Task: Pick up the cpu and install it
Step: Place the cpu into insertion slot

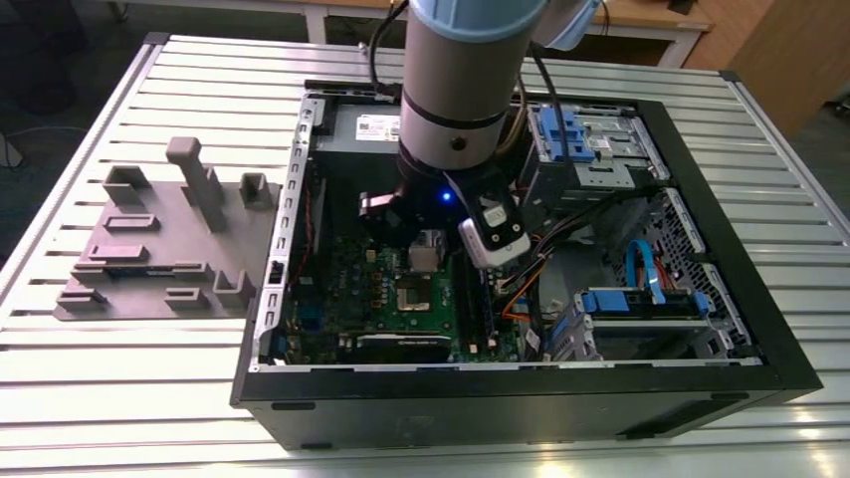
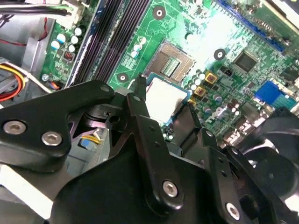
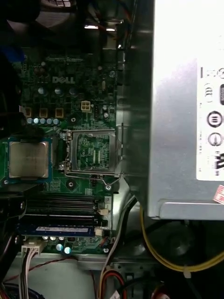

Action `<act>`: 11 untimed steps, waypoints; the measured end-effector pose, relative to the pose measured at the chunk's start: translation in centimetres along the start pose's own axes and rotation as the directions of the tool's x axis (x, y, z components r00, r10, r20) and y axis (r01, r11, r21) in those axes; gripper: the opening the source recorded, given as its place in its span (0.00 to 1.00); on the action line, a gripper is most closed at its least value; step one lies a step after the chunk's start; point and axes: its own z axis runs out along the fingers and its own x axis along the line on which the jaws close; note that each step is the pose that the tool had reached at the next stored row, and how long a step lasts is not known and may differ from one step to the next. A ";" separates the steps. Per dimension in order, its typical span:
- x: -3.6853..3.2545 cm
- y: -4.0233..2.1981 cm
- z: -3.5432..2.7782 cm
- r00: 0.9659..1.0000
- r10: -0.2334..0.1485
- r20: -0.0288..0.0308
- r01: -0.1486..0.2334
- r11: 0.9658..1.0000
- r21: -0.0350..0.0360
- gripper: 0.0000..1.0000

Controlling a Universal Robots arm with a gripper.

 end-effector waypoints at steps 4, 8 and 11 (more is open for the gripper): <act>0.00 -0.59 0.65 1.000 0.000 0.000 0.000 1.000 -0.001 0.47; 0.00 -0.62 1.35 1.000 0.000 0.000 0.000 1.000 0.000 0.47; 0.02 -0.66 1.91 1.000 0.000 0.000 0.000 1.000 0.000 0.47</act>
